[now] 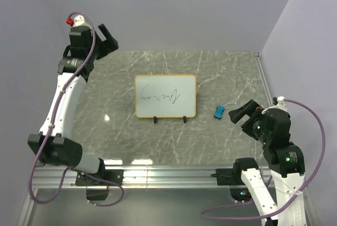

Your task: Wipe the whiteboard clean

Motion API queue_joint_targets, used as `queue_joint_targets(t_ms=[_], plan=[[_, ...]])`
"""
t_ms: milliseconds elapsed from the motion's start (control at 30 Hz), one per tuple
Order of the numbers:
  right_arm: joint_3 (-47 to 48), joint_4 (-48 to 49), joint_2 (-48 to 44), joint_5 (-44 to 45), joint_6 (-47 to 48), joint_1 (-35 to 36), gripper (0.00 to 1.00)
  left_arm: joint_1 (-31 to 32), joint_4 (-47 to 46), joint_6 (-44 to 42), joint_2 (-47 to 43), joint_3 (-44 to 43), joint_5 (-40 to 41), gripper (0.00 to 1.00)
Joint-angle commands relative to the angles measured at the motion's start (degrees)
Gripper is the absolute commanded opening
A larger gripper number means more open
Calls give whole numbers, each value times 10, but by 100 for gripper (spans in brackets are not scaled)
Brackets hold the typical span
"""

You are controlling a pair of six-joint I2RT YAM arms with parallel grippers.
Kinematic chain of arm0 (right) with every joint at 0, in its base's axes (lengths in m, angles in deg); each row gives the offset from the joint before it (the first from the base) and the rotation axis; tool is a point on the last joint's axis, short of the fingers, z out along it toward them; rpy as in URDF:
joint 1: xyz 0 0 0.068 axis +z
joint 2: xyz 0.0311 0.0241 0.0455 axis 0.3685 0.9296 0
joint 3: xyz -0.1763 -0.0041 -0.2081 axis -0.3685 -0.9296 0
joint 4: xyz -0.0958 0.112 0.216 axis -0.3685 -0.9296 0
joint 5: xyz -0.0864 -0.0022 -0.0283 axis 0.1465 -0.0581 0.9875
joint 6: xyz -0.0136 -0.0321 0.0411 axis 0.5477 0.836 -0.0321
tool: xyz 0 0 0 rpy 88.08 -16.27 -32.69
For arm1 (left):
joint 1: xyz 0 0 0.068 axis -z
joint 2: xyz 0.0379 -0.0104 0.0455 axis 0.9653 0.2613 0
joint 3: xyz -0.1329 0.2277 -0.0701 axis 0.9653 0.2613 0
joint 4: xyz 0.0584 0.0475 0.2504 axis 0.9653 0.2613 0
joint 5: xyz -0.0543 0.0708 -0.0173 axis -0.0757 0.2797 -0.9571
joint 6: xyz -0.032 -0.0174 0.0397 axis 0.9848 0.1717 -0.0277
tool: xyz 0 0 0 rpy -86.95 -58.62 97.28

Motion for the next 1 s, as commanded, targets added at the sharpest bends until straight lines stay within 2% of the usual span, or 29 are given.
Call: queue_joint_targets(t_ms=[0, 33, 67, 167, 233, 300, 333, 433, 500, 600, 700, 967], plan=[[17, 42, 28, -3, 19, 5, 100, 1, 62, 16, -50, 53, -129, 99], [22, 48, 35, -7, 22, 6, 100, -4, 44, 10, -69, 115, -210, 99], [33, 58, 52, -5, 24, 6, 100, -4, 14, 16, -80, 150, -249, 99], [47, 67, 101, 2, 28, 6, 100, 1, 46, 63, -112, 228, -225, 99], [69, 50, 162, 10, 23, 5, 98, 1, 36, 86, -175, 284, -201, 99], [77, 36, 204, 6, 29, 6, 97, 3, -32, 95, -253, 355, -190, 99], [77, 36, 223, 0, 34, 6, 93, 3, -59, 94, -270, 377, -190, 99], [57, 51, 314, 3, 38, 7, 86, 16, 6, 75, -245, 364, -142, 98], [47, 76, 344, 15, 47, 7, 84, 16, 16, 66, -235, 363, -140, 94], [40, 100, 405, 39, 58, 7, 82, 20, 17, 49, -241, 366, -151, 94], [33, 137, 467, 37, 64, 8, 82, 46, 28, 33, -247, 373, -136, 92], [114, 166, 676, 71, 88, 35, 78, 55, 36, 9, -290, 419, -111, 91]])
